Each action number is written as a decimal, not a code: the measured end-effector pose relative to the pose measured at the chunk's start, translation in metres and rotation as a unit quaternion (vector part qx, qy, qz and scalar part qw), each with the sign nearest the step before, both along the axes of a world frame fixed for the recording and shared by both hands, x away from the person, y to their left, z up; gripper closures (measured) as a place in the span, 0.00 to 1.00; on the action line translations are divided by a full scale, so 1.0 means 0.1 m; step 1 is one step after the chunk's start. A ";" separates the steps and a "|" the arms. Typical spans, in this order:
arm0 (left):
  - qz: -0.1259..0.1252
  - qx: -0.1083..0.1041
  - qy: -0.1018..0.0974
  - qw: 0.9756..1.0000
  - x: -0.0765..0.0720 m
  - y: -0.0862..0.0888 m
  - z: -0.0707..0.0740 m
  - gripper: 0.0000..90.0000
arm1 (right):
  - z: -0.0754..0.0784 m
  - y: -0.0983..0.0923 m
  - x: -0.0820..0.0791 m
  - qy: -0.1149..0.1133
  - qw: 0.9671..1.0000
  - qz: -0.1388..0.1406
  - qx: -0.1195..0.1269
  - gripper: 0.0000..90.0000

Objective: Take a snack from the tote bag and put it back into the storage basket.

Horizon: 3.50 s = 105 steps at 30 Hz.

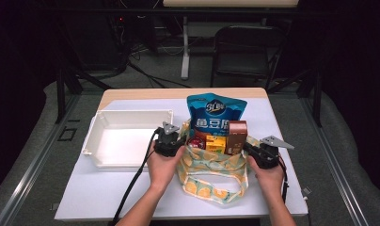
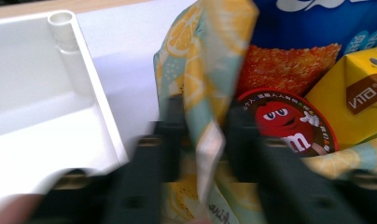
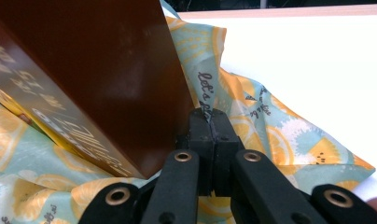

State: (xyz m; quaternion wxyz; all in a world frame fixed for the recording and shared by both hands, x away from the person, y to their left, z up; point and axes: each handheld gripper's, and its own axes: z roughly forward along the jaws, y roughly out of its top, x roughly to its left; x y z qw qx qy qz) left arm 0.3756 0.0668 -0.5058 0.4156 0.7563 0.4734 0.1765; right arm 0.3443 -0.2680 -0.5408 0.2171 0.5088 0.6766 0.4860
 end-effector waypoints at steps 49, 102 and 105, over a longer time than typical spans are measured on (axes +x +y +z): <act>0.037 0.024 0.040 0.998 -0.32 -0.15 -0.54 0.95 | -0.23 0.05 0.29 0.097 0.995 -0.026 0.003 0.89; -0.022 -0.072 -0.042 0.996 -0.71 0.23 -0.23 0.59 | 0.63 0.20 -0.61 -0.096 0.994 -0.044 0.001 0.24; -0.026 -0.069 -0.048 0.996 -0.71 0.23 -0.22 0.56 | 0.63 0.28 -0.57 -0.089 0.995 -0.049 0.010 0.20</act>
